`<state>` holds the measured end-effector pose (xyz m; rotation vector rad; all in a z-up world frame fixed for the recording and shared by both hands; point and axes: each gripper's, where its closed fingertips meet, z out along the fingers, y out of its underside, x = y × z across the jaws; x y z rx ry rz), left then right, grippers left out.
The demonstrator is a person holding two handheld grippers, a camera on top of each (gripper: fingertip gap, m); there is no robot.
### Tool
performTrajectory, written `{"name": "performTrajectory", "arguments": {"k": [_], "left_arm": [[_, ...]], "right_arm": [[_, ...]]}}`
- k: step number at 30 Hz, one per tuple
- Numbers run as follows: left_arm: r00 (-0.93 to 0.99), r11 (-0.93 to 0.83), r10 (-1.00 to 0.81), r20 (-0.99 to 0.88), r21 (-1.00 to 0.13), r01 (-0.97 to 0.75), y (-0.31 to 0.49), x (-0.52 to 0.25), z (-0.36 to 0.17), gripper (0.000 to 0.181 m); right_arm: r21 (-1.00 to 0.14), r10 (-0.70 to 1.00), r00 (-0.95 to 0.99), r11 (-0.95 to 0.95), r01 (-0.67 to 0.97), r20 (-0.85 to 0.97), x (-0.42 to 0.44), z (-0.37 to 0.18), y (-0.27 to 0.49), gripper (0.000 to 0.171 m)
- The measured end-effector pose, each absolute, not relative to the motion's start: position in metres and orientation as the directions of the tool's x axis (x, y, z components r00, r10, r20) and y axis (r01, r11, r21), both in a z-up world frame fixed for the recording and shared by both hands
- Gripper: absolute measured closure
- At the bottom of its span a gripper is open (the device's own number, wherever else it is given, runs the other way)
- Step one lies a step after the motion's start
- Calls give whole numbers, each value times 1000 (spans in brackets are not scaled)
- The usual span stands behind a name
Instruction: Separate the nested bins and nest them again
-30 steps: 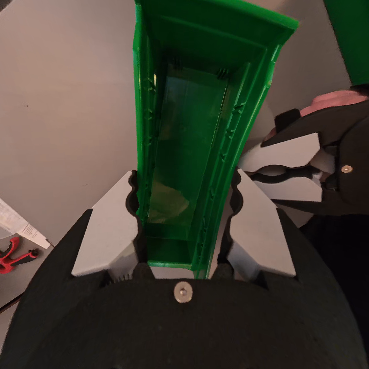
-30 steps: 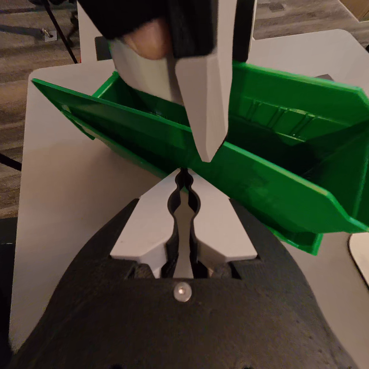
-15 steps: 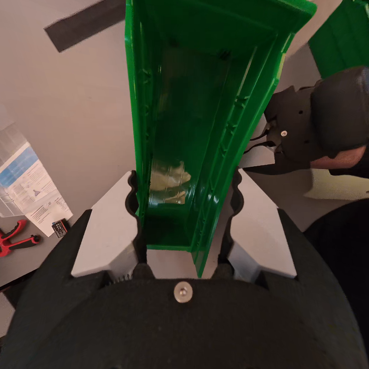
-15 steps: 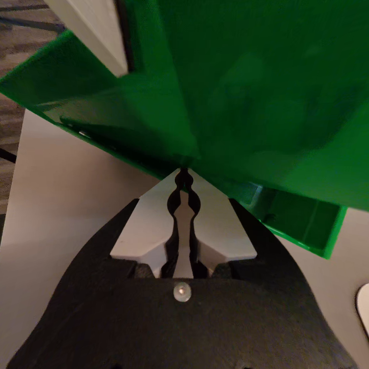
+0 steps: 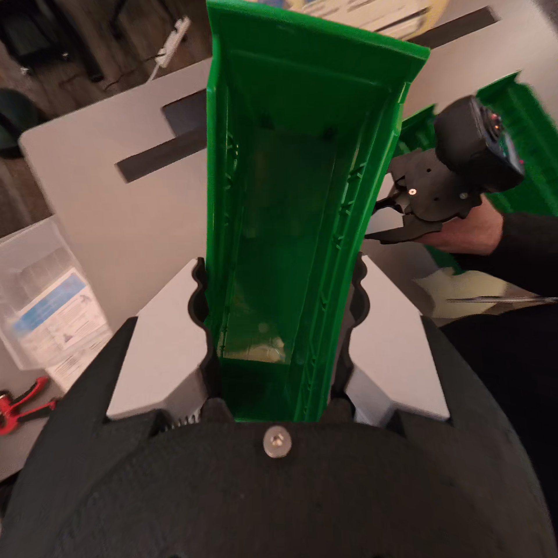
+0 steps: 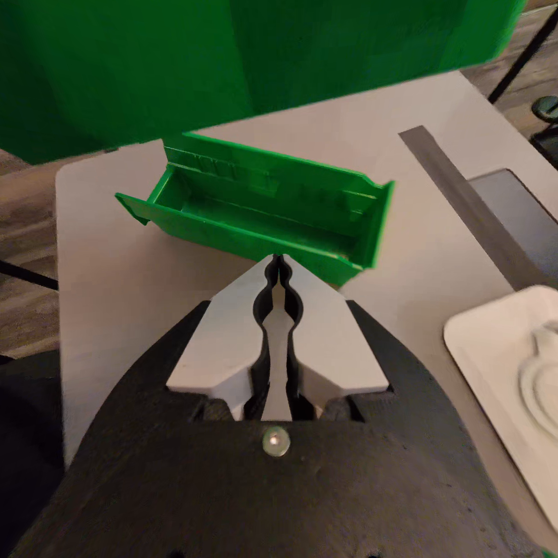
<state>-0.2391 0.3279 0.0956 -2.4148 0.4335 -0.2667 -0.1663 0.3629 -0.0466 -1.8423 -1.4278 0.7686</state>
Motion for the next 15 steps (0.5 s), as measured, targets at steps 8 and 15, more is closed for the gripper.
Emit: {"name": "performTrajectory", "arguments": {"k": [8, 15], "left_arm": [[851, -787, -398, 344, -604, -124, 348, -123, 32, 86], [866, -875, -330, 375, -465, -133, 360, -74, -71, 85]], "right_arm": [[-768, 866, 464, -424, 480, -188, -38, -28, 377, 171], [-763, 786, 567, -518, 387, -246, 40, -26, 380, 171]]}}
